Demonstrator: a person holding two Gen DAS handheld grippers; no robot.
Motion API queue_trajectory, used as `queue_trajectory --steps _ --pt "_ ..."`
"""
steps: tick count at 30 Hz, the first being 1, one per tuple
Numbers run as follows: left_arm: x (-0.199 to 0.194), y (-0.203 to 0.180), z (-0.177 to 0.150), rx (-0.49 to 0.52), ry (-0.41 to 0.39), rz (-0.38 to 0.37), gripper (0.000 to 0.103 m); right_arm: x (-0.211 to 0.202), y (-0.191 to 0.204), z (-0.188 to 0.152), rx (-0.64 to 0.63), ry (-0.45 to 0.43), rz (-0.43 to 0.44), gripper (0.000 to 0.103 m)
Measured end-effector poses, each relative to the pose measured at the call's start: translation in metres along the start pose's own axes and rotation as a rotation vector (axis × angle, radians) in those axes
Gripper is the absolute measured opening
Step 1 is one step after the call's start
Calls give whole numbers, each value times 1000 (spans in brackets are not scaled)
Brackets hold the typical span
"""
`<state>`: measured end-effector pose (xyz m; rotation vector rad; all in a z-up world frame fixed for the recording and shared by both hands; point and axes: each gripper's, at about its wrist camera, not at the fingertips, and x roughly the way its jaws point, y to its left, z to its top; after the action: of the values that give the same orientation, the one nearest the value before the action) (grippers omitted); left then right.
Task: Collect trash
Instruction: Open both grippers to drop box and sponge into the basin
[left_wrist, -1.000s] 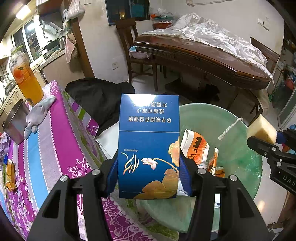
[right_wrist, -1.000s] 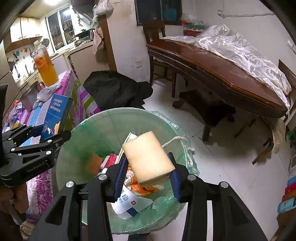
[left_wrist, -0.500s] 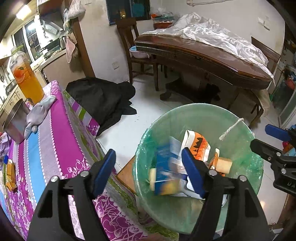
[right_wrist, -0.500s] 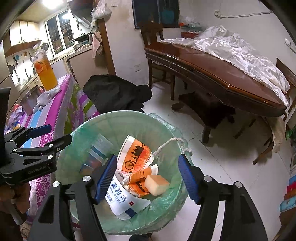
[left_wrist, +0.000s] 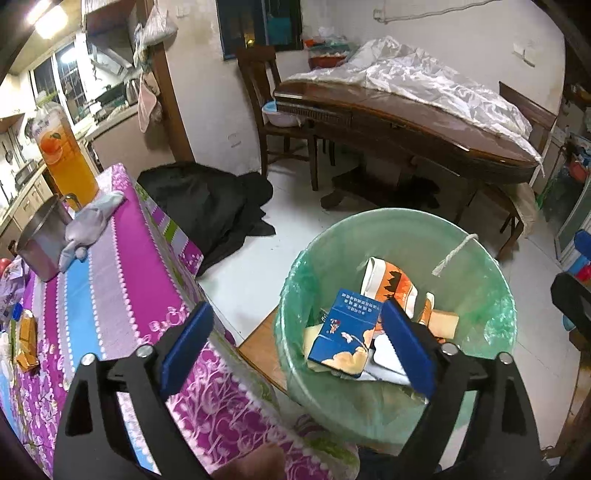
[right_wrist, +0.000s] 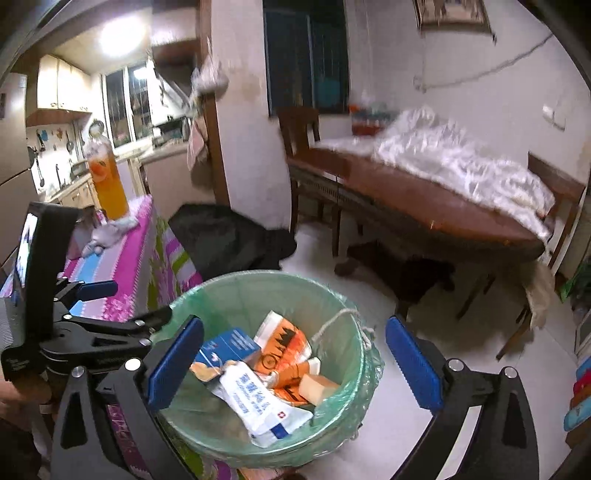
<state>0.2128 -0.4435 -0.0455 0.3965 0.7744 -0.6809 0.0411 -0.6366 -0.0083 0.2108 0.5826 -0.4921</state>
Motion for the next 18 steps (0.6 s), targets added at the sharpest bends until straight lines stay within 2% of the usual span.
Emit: queue_trajectory --steps 2,7,12,16,18 --pt "-12 4 -6 2 -28 2 97 -14 7 -4 -6 -43 -8 98" --pt "-38 22 -17 -34 -104 4 97 -48 27 -18 -12 -148 -41 98" --pt "-72 35 -29 -64 -272 15 97 -69 39 -33 -23 -220 -54 98" --pt "-84 34 -35 -60 -310 76 97 -84 48 -42 -34 -267 -88 98" --pt "-90 36 -40 -71 -333 77 97 -90 53 -48 -46 -285 -98 98"
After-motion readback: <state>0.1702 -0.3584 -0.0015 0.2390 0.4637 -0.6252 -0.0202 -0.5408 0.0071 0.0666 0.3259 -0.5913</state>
